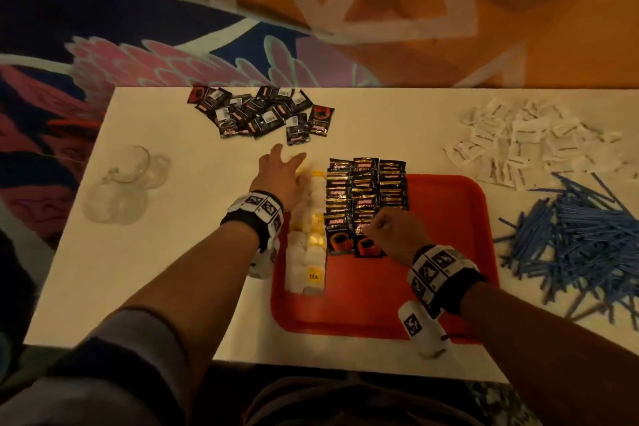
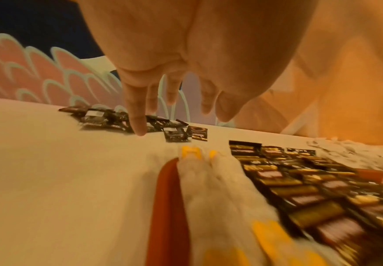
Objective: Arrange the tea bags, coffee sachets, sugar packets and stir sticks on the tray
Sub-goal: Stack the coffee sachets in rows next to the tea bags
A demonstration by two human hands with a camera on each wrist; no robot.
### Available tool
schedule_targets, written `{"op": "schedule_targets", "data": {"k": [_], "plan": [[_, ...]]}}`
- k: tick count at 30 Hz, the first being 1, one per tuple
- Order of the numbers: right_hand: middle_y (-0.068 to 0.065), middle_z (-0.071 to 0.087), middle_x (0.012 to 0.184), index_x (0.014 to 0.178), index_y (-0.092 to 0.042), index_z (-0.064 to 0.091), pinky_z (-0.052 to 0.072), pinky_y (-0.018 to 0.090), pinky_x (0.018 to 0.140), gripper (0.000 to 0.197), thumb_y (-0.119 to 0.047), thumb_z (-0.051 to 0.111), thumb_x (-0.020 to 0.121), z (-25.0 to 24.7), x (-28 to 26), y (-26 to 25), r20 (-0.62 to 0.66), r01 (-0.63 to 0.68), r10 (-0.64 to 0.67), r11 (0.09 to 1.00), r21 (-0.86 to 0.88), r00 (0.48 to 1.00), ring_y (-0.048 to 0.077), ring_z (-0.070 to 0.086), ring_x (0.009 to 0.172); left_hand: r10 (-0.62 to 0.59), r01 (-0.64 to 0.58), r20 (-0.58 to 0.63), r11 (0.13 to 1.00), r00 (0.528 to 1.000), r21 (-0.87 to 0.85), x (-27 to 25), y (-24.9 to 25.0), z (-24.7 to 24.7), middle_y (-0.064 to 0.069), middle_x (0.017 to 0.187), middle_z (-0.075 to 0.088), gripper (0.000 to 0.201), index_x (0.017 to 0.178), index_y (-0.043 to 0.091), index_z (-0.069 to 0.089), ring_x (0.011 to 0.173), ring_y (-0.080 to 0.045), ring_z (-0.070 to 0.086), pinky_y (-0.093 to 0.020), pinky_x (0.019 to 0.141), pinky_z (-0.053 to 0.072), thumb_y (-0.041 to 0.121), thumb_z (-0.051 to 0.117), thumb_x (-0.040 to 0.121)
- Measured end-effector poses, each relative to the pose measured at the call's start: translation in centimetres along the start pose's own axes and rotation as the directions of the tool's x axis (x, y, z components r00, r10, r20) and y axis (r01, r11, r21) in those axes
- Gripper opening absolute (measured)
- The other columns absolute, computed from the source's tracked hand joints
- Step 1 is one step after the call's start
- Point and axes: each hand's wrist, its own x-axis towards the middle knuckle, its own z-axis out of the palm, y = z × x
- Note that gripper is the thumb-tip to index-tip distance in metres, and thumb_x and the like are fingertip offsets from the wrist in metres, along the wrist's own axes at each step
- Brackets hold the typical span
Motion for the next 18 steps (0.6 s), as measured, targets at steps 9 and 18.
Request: {"op": "schedule_targets", "data": {"k": [9, 18], "plan": [[-0.006, 0.066, 0.086, 0.084, -0.027, 0.061, 0.036, 0.012, 0.042, 0.013, -0.037, 0.066, 0.090, 2.9, -1.0, -4.5, -0.029, -0.165, 0.170, 0.978, 0.129, 0.985, 0.005, 0.057, 0.063, 0.103, -0.109, 0.065, 0.990, 0.993, 0.089, 14.9, -0.4, -2.6, -0.008, 0.166, -0.013, 0.063, 0.156, 0.037, 0.015, 0.149, -0.045, -0.011, -0.068, 0.114, 0.022, 0.047, 0.044, 0.101], [-0.004, 0.065, 0.076, 0.087, -0.022, 0.065, 0.042, 0.011, 0.048, 0.010, -0.032, 0.067, 0.090, 5.2, -0.5, -7.9, -0.067, -0.162, 0.174, 0.975, 0.154, 0.982, 0.003, 0.057, 0.062, 0.014, -0.041, 0.244, 0.993, 0.970, 0.108, 16.4, -1.8, -0.7, -0.015, 0.163, -0.021, 0.067, 0.155, 0.047, 0.007, 0.145, -0.053, -0.015, -0.079, 0.108, 0.012, 0.048, 0.046, 0.101]]}}
